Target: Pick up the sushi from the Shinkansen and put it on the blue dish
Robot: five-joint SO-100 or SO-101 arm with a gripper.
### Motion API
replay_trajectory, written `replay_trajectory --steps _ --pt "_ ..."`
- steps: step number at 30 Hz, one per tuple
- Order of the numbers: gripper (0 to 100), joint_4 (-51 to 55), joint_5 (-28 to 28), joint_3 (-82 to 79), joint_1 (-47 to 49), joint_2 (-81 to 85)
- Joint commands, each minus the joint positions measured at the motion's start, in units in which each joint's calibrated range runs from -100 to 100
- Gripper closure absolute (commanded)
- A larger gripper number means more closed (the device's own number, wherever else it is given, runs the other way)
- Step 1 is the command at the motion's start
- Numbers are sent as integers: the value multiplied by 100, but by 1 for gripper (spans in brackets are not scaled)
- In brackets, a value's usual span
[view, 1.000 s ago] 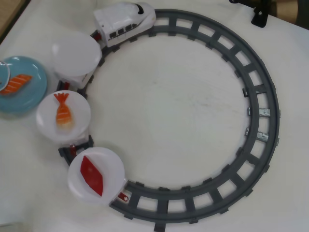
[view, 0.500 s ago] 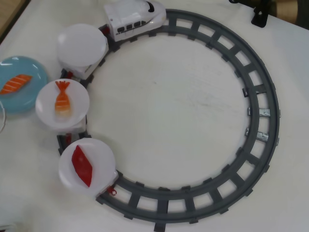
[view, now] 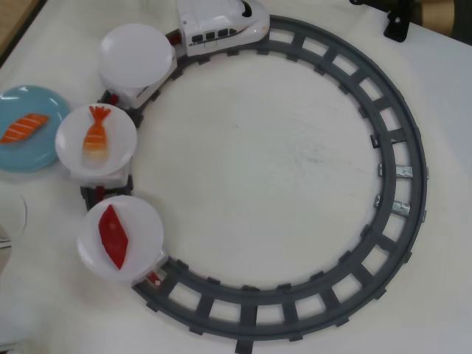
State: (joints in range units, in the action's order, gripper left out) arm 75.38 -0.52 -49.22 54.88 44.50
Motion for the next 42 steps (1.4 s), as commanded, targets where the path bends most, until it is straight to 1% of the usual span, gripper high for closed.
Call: replay_trajectory --steps 1,4,9,11,18,28,42 --pt "97 -459 57 -380 -39 349" --pt "97 -621 120 -858 31 996" --pt "97 -672 67 -1633 -48 2456" --pt "97 -672 -48 -1886 13 2946" --pt "97 -790 -69 -2923 -22 4198" --pt "97 -595 -37 -4005 40 5343" --pt "97 -621 -21 -4122 40 5360"
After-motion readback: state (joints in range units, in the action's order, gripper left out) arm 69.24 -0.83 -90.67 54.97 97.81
